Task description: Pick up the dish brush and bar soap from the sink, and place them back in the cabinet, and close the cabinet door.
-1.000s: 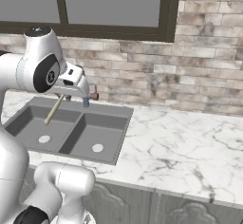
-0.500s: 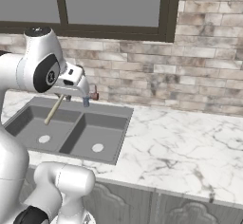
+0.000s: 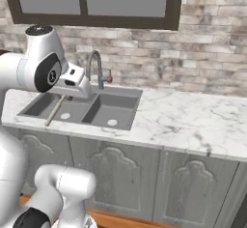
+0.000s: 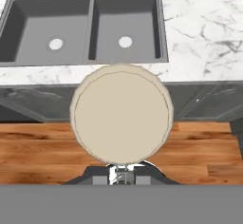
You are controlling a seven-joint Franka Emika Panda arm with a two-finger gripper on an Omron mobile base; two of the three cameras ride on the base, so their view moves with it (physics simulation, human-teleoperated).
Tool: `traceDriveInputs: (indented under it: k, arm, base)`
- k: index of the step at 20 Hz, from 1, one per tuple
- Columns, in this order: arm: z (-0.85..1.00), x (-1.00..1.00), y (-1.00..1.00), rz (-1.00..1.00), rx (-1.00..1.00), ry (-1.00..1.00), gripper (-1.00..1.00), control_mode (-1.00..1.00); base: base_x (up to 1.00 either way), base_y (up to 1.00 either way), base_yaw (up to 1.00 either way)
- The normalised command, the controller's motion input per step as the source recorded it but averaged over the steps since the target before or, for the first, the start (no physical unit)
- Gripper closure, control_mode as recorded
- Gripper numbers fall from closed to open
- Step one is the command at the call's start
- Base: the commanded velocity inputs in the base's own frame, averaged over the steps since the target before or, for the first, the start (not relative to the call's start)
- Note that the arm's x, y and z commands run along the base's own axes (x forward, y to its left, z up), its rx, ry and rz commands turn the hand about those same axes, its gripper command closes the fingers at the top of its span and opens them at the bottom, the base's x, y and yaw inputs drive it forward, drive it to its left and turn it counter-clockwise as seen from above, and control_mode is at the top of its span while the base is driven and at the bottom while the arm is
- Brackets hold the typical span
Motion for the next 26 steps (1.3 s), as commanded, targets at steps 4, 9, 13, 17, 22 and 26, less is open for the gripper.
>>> traceDriveInputs:
  k: [4, 9, 13, 17, 22, 26]
  arm:
    - [0.00, 0.00, 0.00, 0.00, 0.00, 0.00, 1.00, 1.00]
    - [0.00, 0.00, 0.00, 0.00, 0.00, 0.00, 1.00, 1.00]
    - [0.00, 0.00, 0.00, 0.00, 0.00, 0.00, 1.00, 1.00]
    - [0.00, 0.00, 0.00, 0.00, 0.00, 0.00, 1.00, 1.00]
    - [0.00, 0.00, 0.00, 0.00, 0.00, 0.00, 1.00, 1.00]
    - [0.00, 0.00, 0.00, 0.00, 0.00, 0.00, 1.00, 1.00]
  base:
    - [-0.34, 0.34, 0.10]
    - [-0.16, 0.34, 0.28]
    - [-0.01, 0.30, 0.57]
    - [0.00, 0.14, 0.66]
    - [0.00, 0.12, 0.69]
    - [0.00, 0.16, 0.69]
